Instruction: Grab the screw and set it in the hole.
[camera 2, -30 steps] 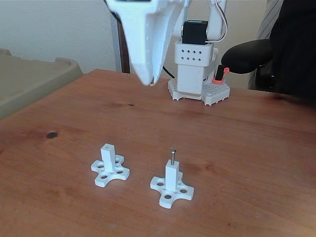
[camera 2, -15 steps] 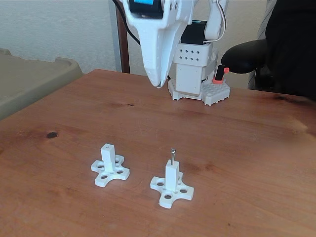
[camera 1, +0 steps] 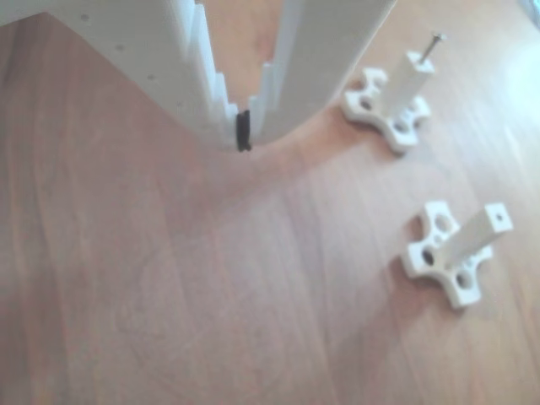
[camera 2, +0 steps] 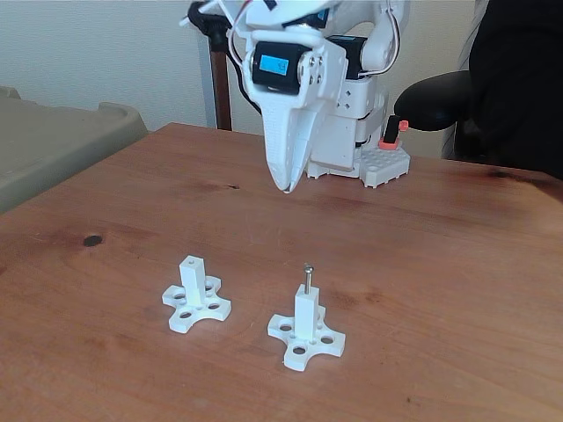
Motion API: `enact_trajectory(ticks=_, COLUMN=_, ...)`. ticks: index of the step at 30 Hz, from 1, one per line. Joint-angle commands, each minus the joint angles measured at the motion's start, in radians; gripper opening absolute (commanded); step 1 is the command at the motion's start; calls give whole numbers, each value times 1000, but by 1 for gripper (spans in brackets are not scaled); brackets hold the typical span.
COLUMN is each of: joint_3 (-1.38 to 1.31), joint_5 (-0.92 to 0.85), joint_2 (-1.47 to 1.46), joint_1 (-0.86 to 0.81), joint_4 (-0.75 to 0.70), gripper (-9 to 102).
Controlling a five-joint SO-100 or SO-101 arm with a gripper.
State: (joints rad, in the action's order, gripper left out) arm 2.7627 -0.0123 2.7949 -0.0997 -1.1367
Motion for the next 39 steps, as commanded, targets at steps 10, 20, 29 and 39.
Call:
enact_trajectory(ticks=10, joint_3=178, joint_5=-29, joint_2=357, joint_1=2, joint_4=-31, gripper=-4)
enact_trajectory(ticks=20, joint_3=219, joint_5=-35, joint_2=595, joint_1=-6, joint_4=-158, gripper=-4)
enact_trajectory(ticks=29, joint_3=235, joint_5=-44, joint_2=670, joint_1=0, joint_4=-184, gripper=-4)
enact_trajectory(ticks=39, joint_3=236, joint_5=-35, joint_2=672, joint_1=-9, joint_4=-184, gripper=-4)
